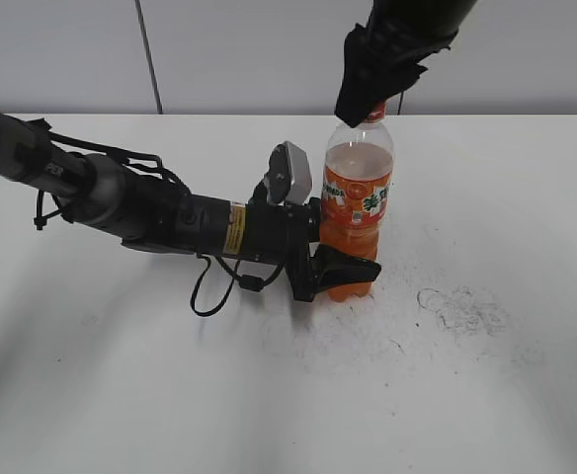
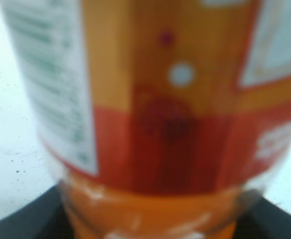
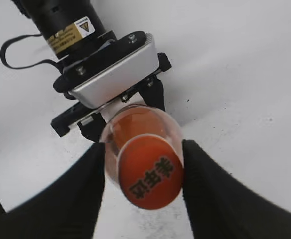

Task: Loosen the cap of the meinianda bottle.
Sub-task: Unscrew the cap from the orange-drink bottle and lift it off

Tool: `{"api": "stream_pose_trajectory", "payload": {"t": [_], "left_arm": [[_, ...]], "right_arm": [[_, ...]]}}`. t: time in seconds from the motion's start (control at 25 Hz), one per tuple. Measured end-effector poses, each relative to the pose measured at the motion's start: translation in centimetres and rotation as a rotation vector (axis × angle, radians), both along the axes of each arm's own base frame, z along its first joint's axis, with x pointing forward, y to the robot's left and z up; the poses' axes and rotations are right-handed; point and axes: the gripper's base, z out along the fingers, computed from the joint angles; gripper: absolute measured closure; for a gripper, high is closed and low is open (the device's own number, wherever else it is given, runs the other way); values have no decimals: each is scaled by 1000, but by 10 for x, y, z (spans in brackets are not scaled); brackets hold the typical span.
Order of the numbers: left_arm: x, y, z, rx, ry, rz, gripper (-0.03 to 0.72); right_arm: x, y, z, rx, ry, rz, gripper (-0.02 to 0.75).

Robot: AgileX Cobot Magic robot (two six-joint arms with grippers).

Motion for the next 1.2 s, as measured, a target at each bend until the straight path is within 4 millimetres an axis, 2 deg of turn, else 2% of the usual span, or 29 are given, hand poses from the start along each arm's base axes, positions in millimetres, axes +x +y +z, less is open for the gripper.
{"api": "stream_pose_trajectory", "payload": {"t": [0.08,0.2,0.28,0.48,0.64,0.8,0.92,1.12,1.2], "left_arm": [[0,0,0,-1,1,1,189],[0,0,0,-1,2,1,189],[0,0,0,-1,3,2,189],[0,0,0,-1,3,2,189],[0,0,0,-1,3,2,189],[0,0,0,0,-2,-1,189],[-1,-1,0,2,-8,-5,189],[-1,-1,0,2,-11,-7,189],[-1,-1,0,0,0,-1,189]], "right_arm": [[1,1,1,42,40,-132,283],[3,2,1,109,114,-361,261],[4,1,1,132,149,-458,287],[4,0,1,141,176,-537,467],[4,-1,1,109,138,-463,466],[2,0,1,12,2,-79,466],[0,-1,2,-32,-58,102,466],[0,0,2,-32,-64,107,454],[2,-1,2,-22,-55,37,393]]}}
